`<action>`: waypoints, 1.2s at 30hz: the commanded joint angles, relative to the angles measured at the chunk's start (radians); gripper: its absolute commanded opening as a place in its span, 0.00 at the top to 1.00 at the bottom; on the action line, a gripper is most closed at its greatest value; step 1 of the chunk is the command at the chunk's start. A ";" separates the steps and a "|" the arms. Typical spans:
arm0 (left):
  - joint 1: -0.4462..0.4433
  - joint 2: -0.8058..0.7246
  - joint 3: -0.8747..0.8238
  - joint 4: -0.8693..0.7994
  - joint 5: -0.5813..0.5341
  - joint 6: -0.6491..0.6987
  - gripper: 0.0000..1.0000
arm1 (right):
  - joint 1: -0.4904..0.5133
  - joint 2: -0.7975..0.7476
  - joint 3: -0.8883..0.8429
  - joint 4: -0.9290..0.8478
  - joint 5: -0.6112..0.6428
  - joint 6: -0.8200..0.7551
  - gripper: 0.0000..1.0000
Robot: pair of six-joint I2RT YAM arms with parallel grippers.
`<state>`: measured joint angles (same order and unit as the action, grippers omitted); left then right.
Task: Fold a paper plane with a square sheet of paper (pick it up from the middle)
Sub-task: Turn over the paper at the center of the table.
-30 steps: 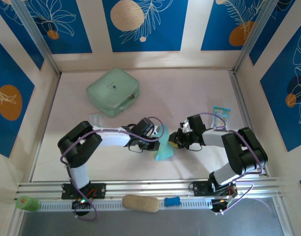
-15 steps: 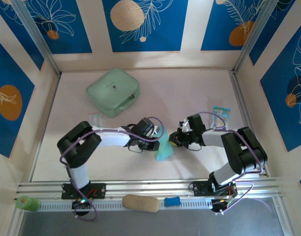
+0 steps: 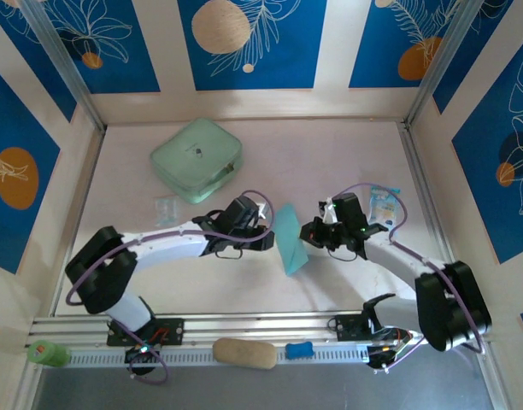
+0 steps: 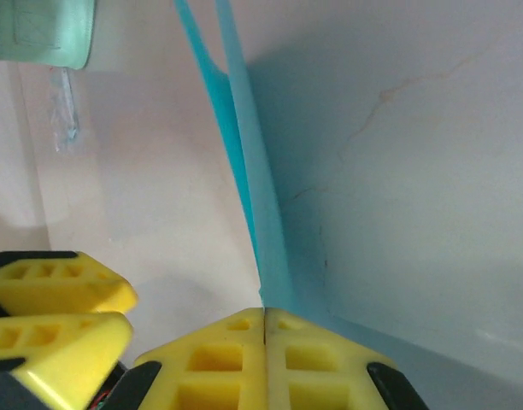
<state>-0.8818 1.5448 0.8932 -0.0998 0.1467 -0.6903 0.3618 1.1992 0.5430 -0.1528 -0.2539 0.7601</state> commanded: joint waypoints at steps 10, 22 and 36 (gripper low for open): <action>0.014 -0.249 -0.112 -0.153 -0.378 -0.041 0.64 | 0.222 -0.044 0.330 -0.612 0.838 -0.113 0.96; 0.046 -0.544 -0.235 -0.350 -0.692 -0.210 0.51 | 0.532 0.421 0.619 -0.827 1.287 -0.076 0.96; 0.054 -0.745 -0.332 -0.380 -0.744 -0.263 0.48 | 0.575 0.580 0.727 -0.440 0.598 -0.211 0.81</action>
<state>-0.8398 0.7990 0.5755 -0.4770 -0.5861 -0.9463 0.9714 1.8214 1.2869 -0.7197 0.5922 0.5690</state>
